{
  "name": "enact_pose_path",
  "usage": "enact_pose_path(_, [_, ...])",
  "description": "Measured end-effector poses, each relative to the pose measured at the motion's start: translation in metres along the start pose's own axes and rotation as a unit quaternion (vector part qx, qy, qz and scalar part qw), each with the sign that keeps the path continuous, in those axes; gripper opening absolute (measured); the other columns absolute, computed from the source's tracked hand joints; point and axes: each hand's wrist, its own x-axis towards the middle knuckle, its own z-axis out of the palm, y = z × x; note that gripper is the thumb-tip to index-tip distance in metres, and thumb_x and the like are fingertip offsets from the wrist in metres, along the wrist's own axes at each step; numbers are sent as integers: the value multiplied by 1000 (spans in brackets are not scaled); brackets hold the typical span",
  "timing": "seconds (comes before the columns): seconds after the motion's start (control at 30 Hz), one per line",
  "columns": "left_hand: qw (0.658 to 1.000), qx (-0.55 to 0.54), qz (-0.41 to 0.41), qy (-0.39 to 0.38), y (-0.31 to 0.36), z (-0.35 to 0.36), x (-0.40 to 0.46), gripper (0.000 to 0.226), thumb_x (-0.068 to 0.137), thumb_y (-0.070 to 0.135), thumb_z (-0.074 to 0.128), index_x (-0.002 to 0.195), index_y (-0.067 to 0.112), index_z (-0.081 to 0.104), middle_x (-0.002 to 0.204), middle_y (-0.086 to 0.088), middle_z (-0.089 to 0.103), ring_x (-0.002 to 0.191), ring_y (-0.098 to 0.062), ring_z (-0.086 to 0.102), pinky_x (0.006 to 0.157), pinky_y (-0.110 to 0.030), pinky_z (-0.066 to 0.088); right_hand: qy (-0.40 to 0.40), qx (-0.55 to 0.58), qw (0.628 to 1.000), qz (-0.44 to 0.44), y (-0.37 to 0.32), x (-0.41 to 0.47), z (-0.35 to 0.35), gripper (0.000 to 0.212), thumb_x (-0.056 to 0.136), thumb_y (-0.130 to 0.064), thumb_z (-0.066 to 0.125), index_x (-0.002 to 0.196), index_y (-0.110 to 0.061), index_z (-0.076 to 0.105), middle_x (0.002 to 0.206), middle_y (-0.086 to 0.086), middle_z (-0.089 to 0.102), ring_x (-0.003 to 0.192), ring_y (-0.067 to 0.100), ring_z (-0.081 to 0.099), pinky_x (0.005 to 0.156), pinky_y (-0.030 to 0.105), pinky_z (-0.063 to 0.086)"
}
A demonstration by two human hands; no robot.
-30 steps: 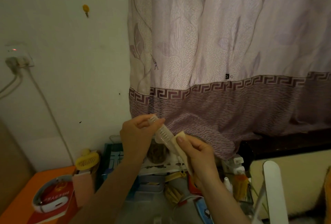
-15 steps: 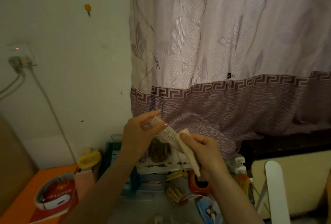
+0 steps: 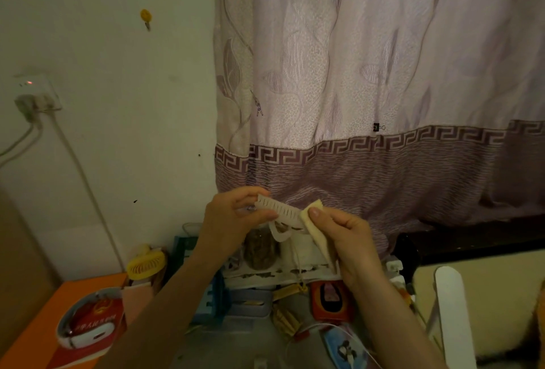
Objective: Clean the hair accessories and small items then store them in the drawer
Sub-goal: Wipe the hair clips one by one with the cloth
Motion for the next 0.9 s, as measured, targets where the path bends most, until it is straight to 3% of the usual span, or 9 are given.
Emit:
enact_pose_path(0.1, [999, -16, -24, 16, -1, 2, -2, 24, 71, 11, 78, 89, 23, 68, 85, 3, 72, 77, -8, 71, 62, -20, 57, 2, -8, 1000, -10, 2, -2, 3, 12, 84, -14, 68, 86, -6, 76, 83, 16, 74, 74, 25, 70, 64, 31, 55])
enact_pose_path(0.27, [999, -9, -33, 38, -1, 6, -5, 13, 71, 25, 77, 81, 25, 69, 73, 2, 73, 68, -14, 70, 63, -28, 58, 0, -19, 1000, -10, 5, -3, 6, 19, 76, -23, 73, 87, -8, 76, 82, 12, 74, 73, 24, 70, 66, 33, 54])
enact_pose_path(0.37, [996, -46, -68, 42, 0, 9, -8, 27, 64, 37, 75, 81, 17, 71, 72, -4, 73, 68, -21, 71, 60, -31, 59, 5, -6, 1000, 0, 7, -5, 10, 28, 66, -28, 75, 87, -10, 77, 85, 14, 74, 79, 30, 70, 74, 41, 57])
enact_pose_path(0.47, [994, -47, -91, 43, 0, 12, -10, 16, 69, 29, 77, 79, 17, 70, 70, -1, 73, 66, -19, 71, 57, -28, 58, 23, -1, 1000, 0, 8, -6, 13, 32, 62, -28, 79, 88, -8, 76, 87, 15, 74, 82, 32, 69, 77, 43, 57])
enact_pose_path(0.57, [990, -70, -116, 41, 2, 15, -13, 13, 74, 22, 77, 80, 12, 70, 69, -1, 73, 65, -17, 71, 54, -23, 56, 27, -31, 999, -11, 10, -6, 14, 25, 71, -20, 79, 91, -7, 74, 89, 14, 74, 84, 30, 69, 76, 41, 57])
enact_pose_path(0.7, [988, -87, -124, 30, 3, 12, -16, 10, 75, 19, 75, 80, 11, 69, 68, 1, 73, 62, -12, 70, 52, -19, 54, 27, -36, 999, -9, 12, -6, 9, 38, 61, -33, 79, 91, -11, 75, 93, 13, 73, 89, 32, 69, 80, 43, 57])
enact_pose_path(0.8, [986, -95, -134, 29, 0, 10, -20, 7, 77, 18, 73, 78, 13, 69, 68, 3, 73, 62, -11, 70, 54, -21, 55, 20, -36, 999, -17, 15, -6, 4, 20, 69, -27, 77, 85, -14, 76, 89, 12, 74, 87, 32, 68, 78, 42, 56])
enact_pose_path(0.9, [983, -103, -150, 28, -5, 9, -24, 6, 78, 17, 73, 79, 12, 69, 68, 3, 73, 63, -11, 70, 57, -22, 57, 25, -41, 999, -25, 20, -7, 1, 5, 82, -15, 70, 82, -14, 75, 80, 8, 73, 76, 24, 67, 67, 34, 54])
